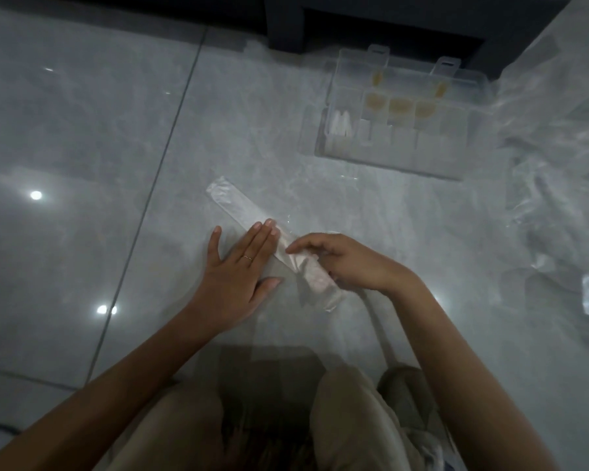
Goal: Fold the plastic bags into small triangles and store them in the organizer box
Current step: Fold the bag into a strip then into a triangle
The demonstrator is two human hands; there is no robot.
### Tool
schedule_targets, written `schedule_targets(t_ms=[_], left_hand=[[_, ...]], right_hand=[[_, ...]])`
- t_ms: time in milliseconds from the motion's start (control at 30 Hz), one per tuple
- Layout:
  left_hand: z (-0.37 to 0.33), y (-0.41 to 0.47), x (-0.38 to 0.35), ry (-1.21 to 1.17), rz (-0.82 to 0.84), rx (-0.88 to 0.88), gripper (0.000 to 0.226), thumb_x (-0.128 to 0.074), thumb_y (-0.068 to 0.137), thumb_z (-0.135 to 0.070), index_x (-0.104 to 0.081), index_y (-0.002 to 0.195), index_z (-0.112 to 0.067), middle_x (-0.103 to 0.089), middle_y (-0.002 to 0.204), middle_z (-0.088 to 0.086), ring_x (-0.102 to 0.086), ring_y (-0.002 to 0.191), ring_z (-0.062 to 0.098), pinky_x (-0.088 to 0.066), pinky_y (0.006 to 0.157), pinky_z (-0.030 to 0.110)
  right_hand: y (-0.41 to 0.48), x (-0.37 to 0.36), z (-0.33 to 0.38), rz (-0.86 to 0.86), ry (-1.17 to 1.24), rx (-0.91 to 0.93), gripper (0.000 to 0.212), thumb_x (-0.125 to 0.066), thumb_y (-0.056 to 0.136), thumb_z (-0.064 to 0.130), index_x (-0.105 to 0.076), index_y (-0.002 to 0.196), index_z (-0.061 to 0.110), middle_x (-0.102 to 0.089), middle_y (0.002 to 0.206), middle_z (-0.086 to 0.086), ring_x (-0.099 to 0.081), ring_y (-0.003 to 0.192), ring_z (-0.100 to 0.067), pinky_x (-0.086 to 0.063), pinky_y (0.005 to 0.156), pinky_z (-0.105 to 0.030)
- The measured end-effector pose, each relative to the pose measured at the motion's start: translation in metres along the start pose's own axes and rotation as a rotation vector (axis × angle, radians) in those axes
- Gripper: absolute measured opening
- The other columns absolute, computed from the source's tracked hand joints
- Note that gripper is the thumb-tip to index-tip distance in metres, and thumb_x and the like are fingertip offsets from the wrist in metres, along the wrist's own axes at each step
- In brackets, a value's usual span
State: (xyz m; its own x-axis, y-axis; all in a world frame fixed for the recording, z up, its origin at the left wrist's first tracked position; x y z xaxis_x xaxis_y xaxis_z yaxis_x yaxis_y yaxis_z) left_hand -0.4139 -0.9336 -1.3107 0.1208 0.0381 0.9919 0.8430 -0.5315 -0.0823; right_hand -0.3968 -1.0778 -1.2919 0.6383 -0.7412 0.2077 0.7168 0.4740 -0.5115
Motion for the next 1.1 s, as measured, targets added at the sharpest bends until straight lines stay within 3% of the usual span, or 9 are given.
schedule_targets(t_ms=[67,200,367,500,567,667,800,933,1100], left_hand=[[0.0,0.0,0.001,-0.008,-0.001,0.001,0.067,-0.031,0.095,-0.05,-0.032,0.149,-0.009,-0.027,0.157,0.007,-0.019,0.145,0.016,-0.003,0.113,0.058],[0.003,0.001,0.002,-0.001,0.006,-0.01,0.067,-0.03,0.096,-0.05,-0.031,0.15,-0.01,-0.027,0.158,0.007,-0.019,0.145,0.016,-0.005,0.113,0.059],[0.005,0.001,0.001,0.018,0.033,-0.032,0.068,-0.029,0.095,-0.051,-0.032,0.15,-0.011,-0.027,0.158,0.007,-0.022,0.145,0.017,-0.003,0.113,0.057],[0.007,0.002,0.002,-0.003,0.024,-0.048,0.068,-0.029,0.094,-0.053,-0.035,0.148,-0.012,-0.027,0.158,0.005,-0.025,0.144,0.016,-0.004,0.113,0.057],[0.008,0.003,0.004,-0.06,0.0,-0.045,0.067,-0.033,0.093,-0.055,-0.039,0.145,-0.012,-0.029,0.157,0.004,-0.025,0.143,0.015,-0.004,0.113,0.056],[0.014,0.006,0.013,-0.354,-0.084,0.049,0.057,-0.044,0.086,-0.058,-0.046,0.132,-0.025,-0.036,0.152,-0.007,-0.027,0.139,0.005,0.001,0.113,0.053],[0.027,0.016,0.021,-0.738,-0.192,0.352,0.028,-0.05,0.071,-0.061,-0.054,0.094,-0.045,-0.05,0.128,-0.027,-0.043,0.122,-0.006,0.003,0.112,0.039],[0.036,0.028,0.021,-0.761,-0.203,0.501,0.02,-0.055,0.066,-0.064,-0.055,0.072,-0.045,-0.06,0.108,-0.025,-0.052,0.111,-0.003,-0.004,0.102,0.026],[0.037,0.034,0.021,-0.719,-0.172,0.499,0.024,-0.056,0.064,-0.06,-0.052,0.064,-0.037,-0.057,0.098,-0.029,-0.049,0.1,-0.012,-0.006,0.101,0.027]], right_hand=[[-0.002,0.003,-0.004,0.029,0.003,-0.019,0.048,-0.045,0.086,-0.014,-0.067,0.116,0.017,-0.059,0.117,0.006,-0.059,0.09,0.003,-0.046,0.075,-0.011],[-0.004,0.006,-0.009,0.008,0.1,-0.018,0.041,-0.054,0.085,-0.011,-0.071,0.108,0.018,-0.066,0.113,0.002,-0.067,0.081,-0.003,-0.052,0.066,-0.018],[-0.001,0.007,-0.018,-0.062,0.112,-0.062,0.041,-0.051,0.082,-0.014,-0.073,0.101,0.015,-0.071,0.099,-0.005,-0.068,0.064,-0.013,-0.052,0.055,-0.02],[0.001,0.01,-0.019,-0.122,0.076,-0.067,0.014,-0.061,0.089,0.002,-0.074,0.088,0.006,-0.069,0.067,-0.002,-0.058,0.045,-0.011,-0.045,0.044,-0.02],[0.002,0.012,-0.015,-0.159,0.045,-0.054,0.016,-0.066,0.09,0.014,-0.073,0.076,0.01,-0.066,0.058,0.004,-0.052,0.041,-0.009,-0.04,0.043,-0.017],[0.005,0.013,-0.015,-0.214,-0.021,-0.087,0.021,-0.069,0.088,0.024,-0.069,0.066,0.025,-0.062,0.051,0.009,-0.046,0.036,-0.004,-0.04,0.048,-0.018],[0.01,0.014,-0.012,-0.271,-0.21,-0.12,0.02,-0.068,0.087,0.032,-0.071,0.068,0.027,-0.058,0.051,0.01,-0.052,0.045,0.0,-0.041,0.055,-0.025],[0.009,0.013,-0.007,-0.295,-0.284,-0.135,0.02,-0.067,0.087,0.034,-0.074,0.072,0.023,-0.058,0.052,0.011,-0.054,0.053,-0.002,-0.037,0.054,-0.023],[0.009,0.013,-0.008,-0.296,-0.286,-0.159,0.023,-0.066,0.089,0.034,-0.076,0.077,0.018,-0.057,0.054,0.011,-0.05,0.05,-0.002,-0.033,0.052,-0.022]])
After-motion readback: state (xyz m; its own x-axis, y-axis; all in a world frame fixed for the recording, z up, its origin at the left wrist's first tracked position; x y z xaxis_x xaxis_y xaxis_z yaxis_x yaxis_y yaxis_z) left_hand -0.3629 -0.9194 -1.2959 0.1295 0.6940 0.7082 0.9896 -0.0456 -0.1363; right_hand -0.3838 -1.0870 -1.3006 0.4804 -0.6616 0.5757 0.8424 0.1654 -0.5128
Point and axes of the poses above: each hand's wrist, its own y-axis towards the middle knuckle, its own x-axis out of the back of the hand, z = x × y, the point moved 8 cm from there along y, towards the middle knuckle
